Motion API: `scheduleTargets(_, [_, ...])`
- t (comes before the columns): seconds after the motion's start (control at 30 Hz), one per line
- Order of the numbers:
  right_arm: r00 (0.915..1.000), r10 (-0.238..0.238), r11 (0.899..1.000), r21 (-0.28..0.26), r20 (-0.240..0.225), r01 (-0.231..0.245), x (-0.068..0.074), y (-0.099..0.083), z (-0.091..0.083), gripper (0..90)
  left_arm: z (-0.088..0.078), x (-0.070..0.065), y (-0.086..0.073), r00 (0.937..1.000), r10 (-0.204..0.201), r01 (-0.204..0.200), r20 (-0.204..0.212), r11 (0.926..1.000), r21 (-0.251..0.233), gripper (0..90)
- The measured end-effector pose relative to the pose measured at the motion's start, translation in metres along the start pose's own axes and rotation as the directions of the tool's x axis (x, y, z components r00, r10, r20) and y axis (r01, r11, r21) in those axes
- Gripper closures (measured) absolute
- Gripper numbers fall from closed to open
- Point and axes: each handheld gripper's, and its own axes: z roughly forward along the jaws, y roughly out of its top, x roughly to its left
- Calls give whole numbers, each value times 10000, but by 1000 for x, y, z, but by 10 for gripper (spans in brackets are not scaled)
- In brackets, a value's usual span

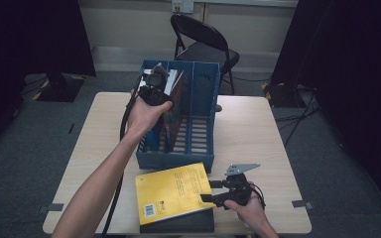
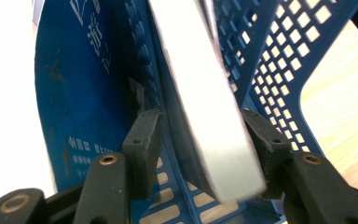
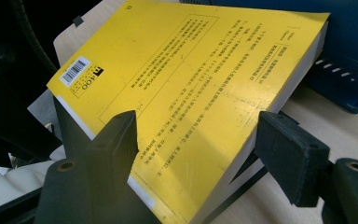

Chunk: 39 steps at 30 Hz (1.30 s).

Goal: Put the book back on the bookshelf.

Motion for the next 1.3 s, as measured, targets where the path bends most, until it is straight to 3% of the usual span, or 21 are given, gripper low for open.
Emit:
scheduleTargets(0.13, [10000, 10, 10000, -15, 11, -10, 1, 0, 0, 288, -3, -2, -4, 9996, 289, -289, -5, 9995, -150, 504])
scheduleTargets(0.23, [10000, -12, 10000, -18, 10, 12, 1, 0, 0, 288, -3, 0, -10, 9970, 455, -431, 634, 9983, -383, 513])
scheduleTargets(0.3, [10000, 5, 10000, 16, -13, -5, 0, 0, 0, 288, -4, -2, -16, 9962, 849, -837, 182, 9948, -586, 544])
scheduleTargets(0.5, [10000, -5, 10000, 61, 15, 4, 0, 0, 1, 287, -9, 1, -29, 9923, 1059, -993, 640, 9900, -999, 536])
scheduleTargets(0.63, [10000, -10, 10000, 74, 62, 10, 0, 0, 1, 287, -10, 1, -41, 9915, 1175, -1104, 550, 9869, -1175, 533])
scheduleTargets(0.7, [10000, -4, 10000, 50, 80, 4, 0, 0, 1, 288, -9, 3, -46, 9885, 1294, -1179, 786, 9836, -1368, 518])
scheduleTargets(0.73, [10000, 5, 10000, 49, 63, -5, 0, 1, 1, 288, -9, 5, -49, 9902, 1228, -1129, 663, 9841, -1372, 517])
scheduleTargets(0.77, [10000, -17, 10000, 34, 55, 16, 1, 1, 0, 288, -10, 6, -52, 9888, 1280, -1158, 761, 9822, -1476, 496])
scheduleTargets(0.8, [10000, -37, 10000, -1, 25, 37, 1, 1, 0, 288, -11, 7, -56, 9818, 1509, -1320, 1150, 9787, -1573, 488])
scheduleTargets(0.83, [10000, -18, 10000, -41, -16, 18, 1, 1, 0, 289, -11, 7, -59, 9790, 1605, -1392, 1253, 9767, -1635, 484])
scheduleTargets(0.9, [10000, -18, 10000, -58, 21, 18, 1, 1, -1, 294, -13, 4, -67, 9801, 1659, -1455, 1095, 9741, -1734, 471])
scheduleTargets(1.03, [10000, -15, 10000, -16, 87, 15, 1, 1, 1, 294, -11, 7, -83, 9690, 1701, -1343, 1789, 9713, -1963, 432])
scheduleTargets(1.1, [9999, -28, 10000, -13, 109, 28, 1, 1, 1, 294, -10, 9, -91, 9668, 1704, -1315, 1903, 9707, -2012, 432])
scheduleTargets(1.17, [9999, -22, 10000, -18, 114, 22, 1, 1, 1, 294, -9, 10, -98, 9610, 1881, -1442, 2026, 9663, -2133, 448])
scheduleTargets(1.23, [9999, -22, 10000, -7, 143, 22, 1, 1, 1, 294, -8, 11, -106, 9542, 1940, -1487, 2277, 9681, -2018, 466])
scheduleTargets(1.3, [9999, -37, 10000, -17, 167, 37, 1, 1, 2, 294, -7, 12, -114, 9520, 2114, -1697, 2214, 9664, -1930, 485])
